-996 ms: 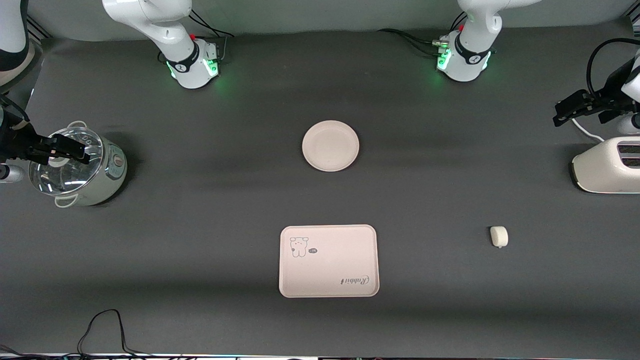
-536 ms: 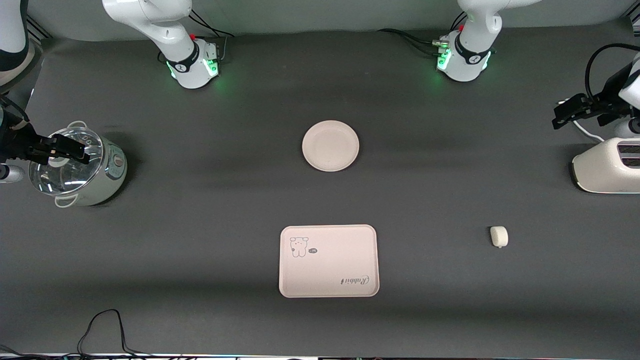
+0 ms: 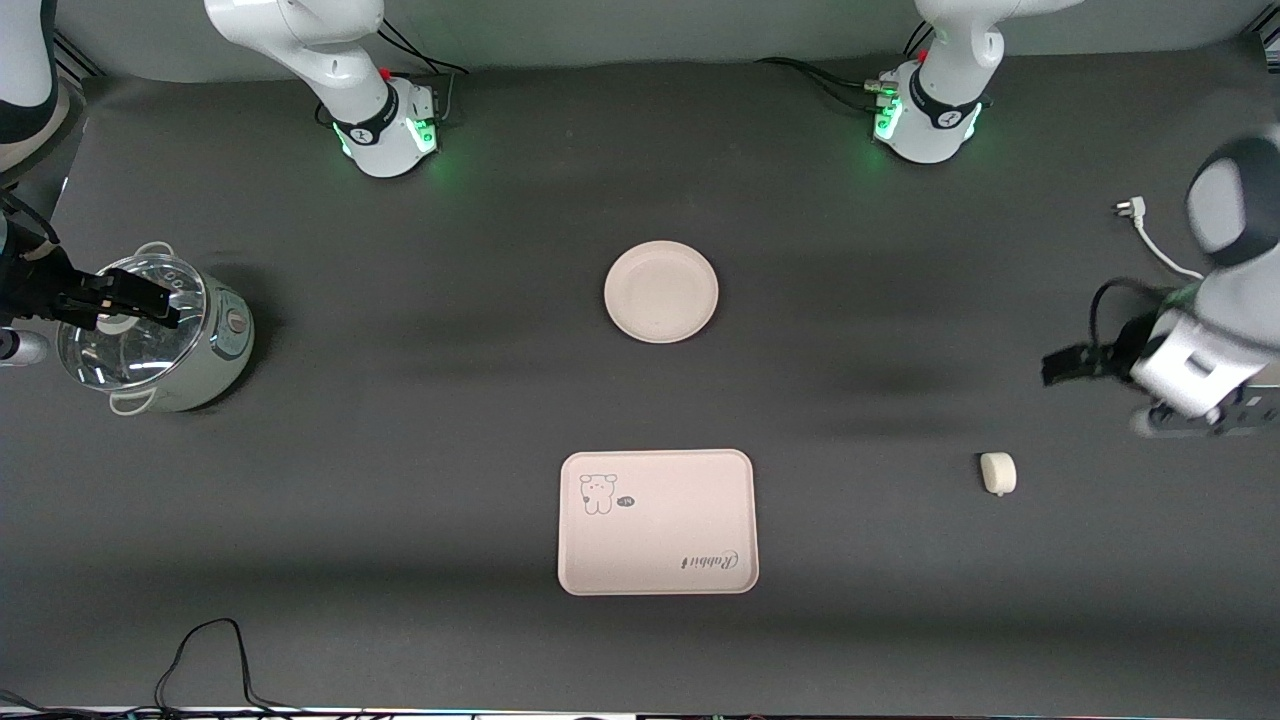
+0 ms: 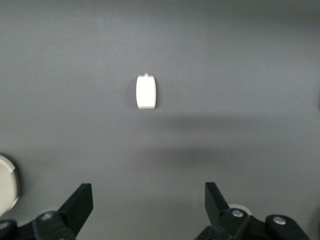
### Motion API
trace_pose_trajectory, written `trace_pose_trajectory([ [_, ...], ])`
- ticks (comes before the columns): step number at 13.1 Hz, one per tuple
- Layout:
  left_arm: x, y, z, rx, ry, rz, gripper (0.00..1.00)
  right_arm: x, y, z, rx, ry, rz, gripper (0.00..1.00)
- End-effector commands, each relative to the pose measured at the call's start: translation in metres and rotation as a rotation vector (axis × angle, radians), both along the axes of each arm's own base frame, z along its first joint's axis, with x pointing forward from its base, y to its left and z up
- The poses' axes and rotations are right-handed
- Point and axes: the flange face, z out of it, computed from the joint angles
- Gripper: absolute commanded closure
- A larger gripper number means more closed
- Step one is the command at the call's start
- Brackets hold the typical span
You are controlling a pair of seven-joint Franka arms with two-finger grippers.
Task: Place bun in plate and plate on tray
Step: 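Lower the left gripper onto the white bun and close on it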
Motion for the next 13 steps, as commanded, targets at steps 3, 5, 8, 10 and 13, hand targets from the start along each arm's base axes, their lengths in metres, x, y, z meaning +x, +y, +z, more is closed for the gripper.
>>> trace_pose_trajectory([
  [3,0.011,0.001,-0.127,0.036,-0.108,-0.050,0.00,-0.003,0.001,0.002,-0.004,0.007,0.003,0.00],
  [5,0.014,0.000,-0.170,0.040,-0.123,-0.067,0.00,-0.003,0.001,0.002,-0.004,0.007,0.003,0.00],
  [8,0.016,0.001,-0.215,0.039,-0.158,-0.088,0.00,-0.003,0.001,0.002,-0.004,0.009,0.003,0.00],
  [10,0.016,0.006,-0.224,0.059,-0.156,-0.113,0.00,-0.003,0.001,0.003,-0.004,0.007,0.003,0.00],
  [13,0.019,0.005,-0.225,0.061,-0.174,-0.117,0.39,-0.003,0.001,0.003,-0.004,0.007,0.003,0.00],
])
